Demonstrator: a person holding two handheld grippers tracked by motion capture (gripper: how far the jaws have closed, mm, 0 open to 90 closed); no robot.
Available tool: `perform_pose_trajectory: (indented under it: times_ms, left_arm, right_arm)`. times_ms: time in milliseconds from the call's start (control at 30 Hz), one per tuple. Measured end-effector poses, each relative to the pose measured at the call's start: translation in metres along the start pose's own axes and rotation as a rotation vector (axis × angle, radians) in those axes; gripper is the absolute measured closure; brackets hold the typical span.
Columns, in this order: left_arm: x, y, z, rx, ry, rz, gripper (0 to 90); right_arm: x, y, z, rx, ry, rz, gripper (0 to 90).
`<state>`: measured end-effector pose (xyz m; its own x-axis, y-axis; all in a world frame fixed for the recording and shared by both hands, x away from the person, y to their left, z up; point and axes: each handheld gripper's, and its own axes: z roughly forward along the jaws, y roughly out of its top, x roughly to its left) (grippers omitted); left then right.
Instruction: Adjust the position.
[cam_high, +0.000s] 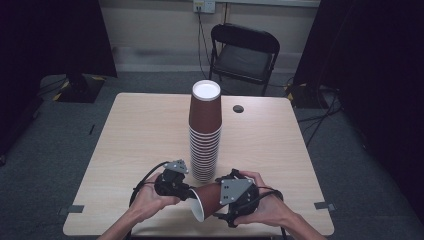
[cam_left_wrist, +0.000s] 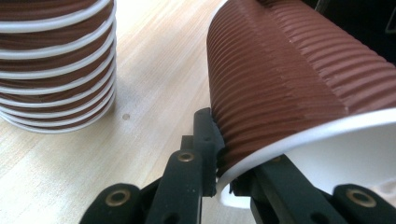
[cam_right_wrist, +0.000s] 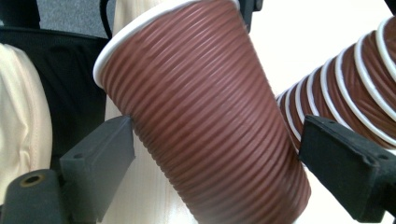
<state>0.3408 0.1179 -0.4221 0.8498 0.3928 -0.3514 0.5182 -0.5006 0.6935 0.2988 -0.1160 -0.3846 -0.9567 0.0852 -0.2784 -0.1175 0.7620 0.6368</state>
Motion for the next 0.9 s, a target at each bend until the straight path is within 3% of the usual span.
perform_pose_trajectory:
  times_ms: [200, 300, 367, 433, 500, 767, 900]
  left_arm:
    - [0.005, 0.001, -0.002, -0.012, -0.028, -0.028, 85.0]
    - [0.003, 0.003, -0.003, -0.044, -0.027, -0.048, 85.5]
    - [0.003, 0.005, -0.005, -0.07, -0.061, -0.061, 86.4]
    - [0.002, 0.007, -0.005, -0.075, -0.042, -0.056, 86.5]
    - [0.003, 0.007, -0.005, -0.079, -0.042, -0.058, 86.5]
    - [0.003, 0.007, -0.002, -0.094, -0.069, -0.069, 86.5]
    - [0.003, 0.005, -0.002, -0.119, -0.06, -0.075, 86.5]
  right_arm:
    - [0.004, 0.002, 0.005, 0.019, -0.04, -0.056, 8.6]
    - [0.006, 0.003, 0.01, 0.029, -0.041, -0.078, 8.5]
    - [0.009, 0.005, 0.014, 0.043, -0.065, -0.105, 8.8]
    - [0.01, 0.006, 0.017, 0.045, -0.103, -0.125, 8.9]
    - [0.01, 0.006, 0.017, 0.036, -0.102, -0.092, 9.4]
    - [0.01, 0.006, 0.02, 0.038, -0.112, -0.114, 9.4]
    - [0.011, 0.007, 0.022, 0.036, -0.102, -0.072, 10.6]
